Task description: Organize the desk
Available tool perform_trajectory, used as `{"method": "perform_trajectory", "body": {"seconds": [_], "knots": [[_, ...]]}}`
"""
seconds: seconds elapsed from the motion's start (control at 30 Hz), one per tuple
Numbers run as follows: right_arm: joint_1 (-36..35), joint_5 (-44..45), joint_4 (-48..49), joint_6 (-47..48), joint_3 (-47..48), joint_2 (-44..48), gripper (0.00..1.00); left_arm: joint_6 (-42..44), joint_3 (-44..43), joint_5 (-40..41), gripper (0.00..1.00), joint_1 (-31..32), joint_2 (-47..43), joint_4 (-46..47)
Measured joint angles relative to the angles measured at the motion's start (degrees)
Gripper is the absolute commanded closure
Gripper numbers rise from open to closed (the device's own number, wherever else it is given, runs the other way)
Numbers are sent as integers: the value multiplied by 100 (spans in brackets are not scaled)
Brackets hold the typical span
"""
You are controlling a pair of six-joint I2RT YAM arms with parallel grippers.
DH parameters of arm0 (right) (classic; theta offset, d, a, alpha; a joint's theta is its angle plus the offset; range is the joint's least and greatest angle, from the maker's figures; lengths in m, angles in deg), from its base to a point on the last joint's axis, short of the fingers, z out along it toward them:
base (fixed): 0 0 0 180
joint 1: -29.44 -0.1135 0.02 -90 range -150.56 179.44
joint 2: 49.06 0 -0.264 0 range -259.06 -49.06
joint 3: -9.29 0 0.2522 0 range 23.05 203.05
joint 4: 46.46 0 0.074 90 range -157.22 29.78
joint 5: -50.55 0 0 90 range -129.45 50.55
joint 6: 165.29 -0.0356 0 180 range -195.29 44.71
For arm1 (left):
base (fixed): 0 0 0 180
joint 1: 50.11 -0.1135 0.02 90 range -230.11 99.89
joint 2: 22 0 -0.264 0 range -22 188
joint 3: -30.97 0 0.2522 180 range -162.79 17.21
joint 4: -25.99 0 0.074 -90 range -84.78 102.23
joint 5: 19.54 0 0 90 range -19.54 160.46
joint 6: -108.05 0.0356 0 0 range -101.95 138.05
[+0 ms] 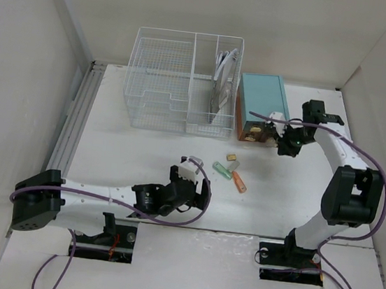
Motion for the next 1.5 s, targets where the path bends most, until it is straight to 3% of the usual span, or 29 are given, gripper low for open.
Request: {"method": "perform_trajectory", "body": {"seconds": [0.2,0.43,0.67,0.8,0.93,0.97,1.0,1.03,1.1,1.13,1.17,1.2,1.27,1.37,1.4,1.43,1.5], "knots": [[-256,175,1034,-634,98,-146,100,-2,-39,-74,20,0,7,192],[-420,511,2216,-1360,81,-151,100,-9,-199,-186,31,0,273,522],[-424,708,2800,-1637,-428,-50,100,0,-439,-509,39,-129,664,1032],[-413,479,2583,-1480,-702,424,97,9,-498,-898,46,-459,942,1388],[-369,330,2905,-1506,-1379,1843,36,11,-809,-1401,56,-870,1423,1703],[-348,396,3123,-1593,-1646,2382,0,11,-968,-1539,62,-964,1600,1768],[-326,483,3445,-1740,-1923,2922,0,2,-1141,-1676,77,-1069,1792,1860],[-299,608,3792,-1836,-2181,3440,0,-13,-1325,-1843,85,-1167,1991,1971],[-278,765,4153,-2133,-2452,4129,50,-35,-1753,-2151,93,-1344,2420,2085],[-251,785,4266,-2367,-2461,4328,82,-83,-2135,-2426,95,-1475,2806,2229],[-236,789,4367,-2577,-2406,4406,83,-98,-2223,-2479,95,-1508,2900,2275],[-210,730,4339,-2804,-2275,4371,97,-164,-2446,-2616,95,-1598,3143,2326],[-140,501,4319,-3132,-2028,4183,100,-345,-2839,-2874,91,-1746,3620,2476],[9,160,4249,-3624,-1937,3941,100,-710,-3171,-3185,64,-1930,4181,2669],[44,81,4201,-3764,-1945,3932,100,-835,-3237,-3254,60,-1971,4323,2702],[79,13,4172,-3899,-1947,3947,100,-984,-3294,-3309,50,-2015,4476,2736],[101,-133,4181,-4124,-1947,4035,100,-1268,-3373,-3407,43,-2083,4741,2774]]}}
